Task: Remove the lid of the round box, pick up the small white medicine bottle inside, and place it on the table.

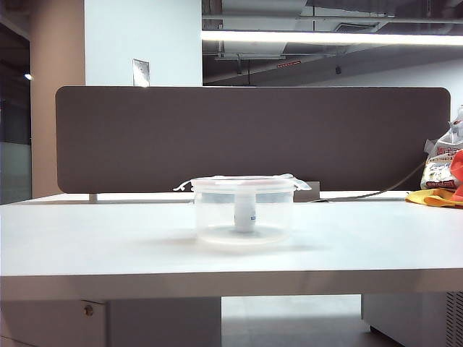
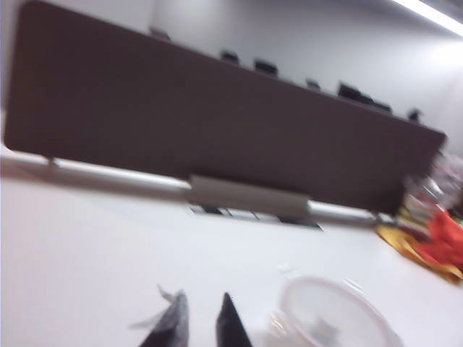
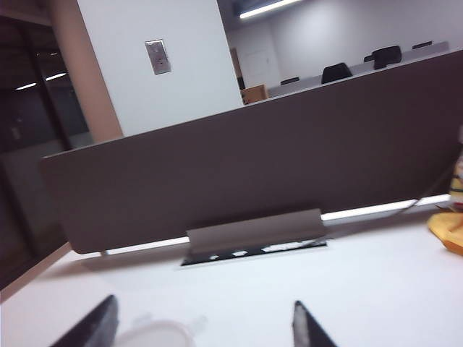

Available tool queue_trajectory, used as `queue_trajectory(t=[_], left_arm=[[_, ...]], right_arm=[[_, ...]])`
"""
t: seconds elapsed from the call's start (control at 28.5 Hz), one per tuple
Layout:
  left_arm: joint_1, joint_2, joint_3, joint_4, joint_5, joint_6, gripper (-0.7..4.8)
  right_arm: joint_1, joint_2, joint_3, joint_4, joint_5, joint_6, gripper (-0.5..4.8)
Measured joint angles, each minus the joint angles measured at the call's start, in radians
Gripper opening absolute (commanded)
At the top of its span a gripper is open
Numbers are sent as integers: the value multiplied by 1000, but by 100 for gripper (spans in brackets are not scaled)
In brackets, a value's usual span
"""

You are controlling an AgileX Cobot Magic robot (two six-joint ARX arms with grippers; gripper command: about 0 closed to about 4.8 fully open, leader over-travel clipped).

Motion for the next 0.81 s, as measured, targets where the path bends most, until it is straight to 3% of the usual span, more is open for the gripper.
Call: queue_trajectory(t=[0.14,0.25,0.39,0.49,0.6,0.67,0.7,0.74,0.77,0.81], left_arm=[[-56,291,192,-23,33,0,57],[-115,503,314,-67,49,0,58],[-150,727,420,-74,127,-1,142],[-150,845,463,-77,184,-37,189],[-149,978,514,-81,209,-45,189],[-149,1041,531,-82,256,-49,257],[-149,1067,533,-80,272,-62,404],[-149,1111,533,-76,289,-88,474],[-149,1138,533,-76,296,-100,479],[-149,1184,533,-75,309,-126,479]], right_arm=[[0,300,217,8,-95,-1,293],[9,568,394,-82,-194,0,210],[19,898,605,-258,-330,0,213],[18,1072,666,-280,-465,0,231],[18,1229,674,-281,-581,0,231],[18,1318,674,-285,-635,0,285],[18,1347,673,-289,-650,0,358],[18,1390,673,-293,-687,0,405],[18,1411,674,-293,-715,0,447],[23,1445,673,-293,-755,0,447]])
